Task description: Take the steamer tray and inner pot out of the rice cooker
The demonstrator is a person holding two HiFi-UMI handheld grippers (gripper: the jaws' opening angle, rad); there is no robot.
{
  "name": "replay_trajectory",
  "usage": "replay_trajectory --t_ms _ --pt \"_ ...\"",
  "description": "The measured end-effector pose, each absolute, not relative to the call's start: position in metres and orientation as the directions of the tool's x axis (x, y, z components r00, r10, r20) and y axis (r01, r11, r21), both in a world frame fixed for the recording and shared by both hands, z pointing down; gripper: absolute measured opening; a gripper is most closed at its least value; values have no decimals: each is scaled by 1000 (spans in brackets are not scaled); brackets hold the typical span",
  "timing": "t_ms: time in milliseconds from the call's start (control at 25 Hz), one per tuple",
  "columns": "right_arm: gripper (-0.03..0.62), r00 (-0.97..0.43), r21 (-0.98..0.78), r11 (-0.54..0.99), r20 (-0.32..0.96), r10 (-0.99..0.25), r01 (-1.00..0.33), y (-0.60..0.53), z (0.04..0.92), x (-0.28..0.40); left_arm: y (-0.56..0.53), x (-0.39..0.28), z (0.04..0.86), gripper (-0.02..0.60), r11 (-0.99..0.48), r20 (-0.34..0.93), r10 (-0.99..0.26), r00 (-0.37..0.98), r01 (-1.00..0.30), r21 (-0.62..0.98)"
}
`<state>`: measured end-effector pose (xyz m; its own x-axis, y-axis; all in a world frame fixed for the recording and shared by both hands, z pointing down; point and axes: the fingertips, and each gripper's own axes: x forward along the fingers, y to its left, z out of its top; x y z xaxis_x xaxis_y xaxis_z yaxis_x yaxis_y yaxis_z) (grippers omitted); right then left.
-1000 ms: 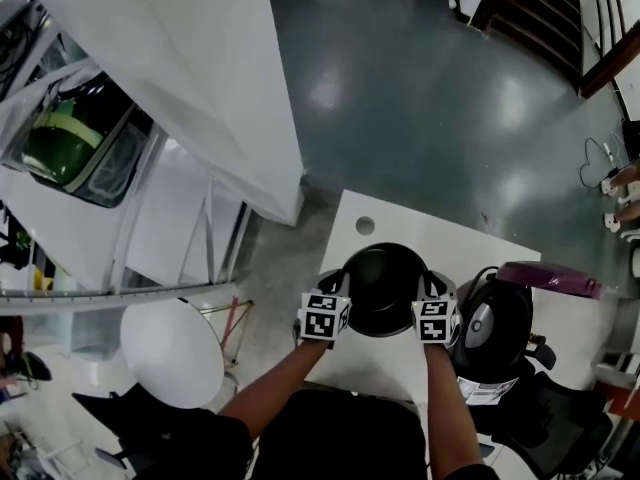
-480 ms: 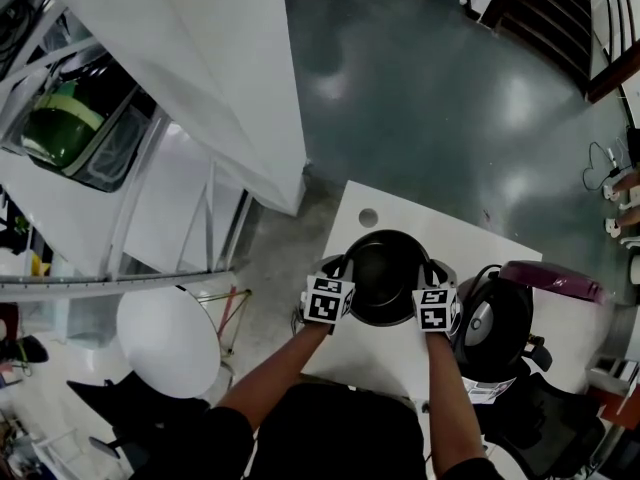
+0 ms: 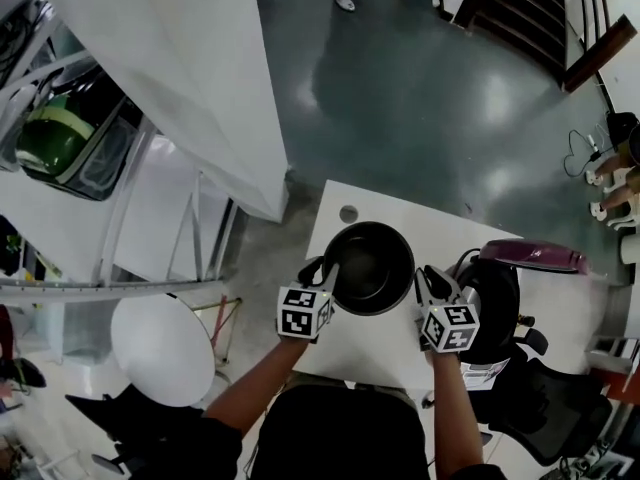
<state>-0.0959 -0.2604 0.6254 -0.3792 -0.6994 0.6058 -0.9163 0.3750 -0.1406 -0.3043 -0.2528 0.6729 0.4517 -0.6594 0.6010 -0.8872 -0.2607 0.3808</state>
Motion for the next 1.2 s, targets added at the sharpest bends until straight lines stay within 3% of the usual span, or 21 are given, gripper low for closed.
replay_trajectory --t_ms 160,360,680,920,1200 --pt "25 -427 -164 406 534 -730 -899 -218 587 -90 -225 -279 624 73 -339 475 -699 534 -833 438" --pt "8 -461 -159 455 551 -696 -876 -173 583 -80 -192 -254 572 17 -401 316 -746 586 -775 488" --pt "5 -497 -123 499 443 -746 -858 -105 526 -40 -107 -185 545 12 -443 305 -724 619 -756 482" --pt "2 -450 -56 465 375 -811 -884 -41 490 42 -41 -135 494 12 -446 234 -829 509 -852 273" --pt "1 -407 36 442 328 -852 -896 40 472 145 38 -65 478 11 -421 195 -853 484 -859 291"
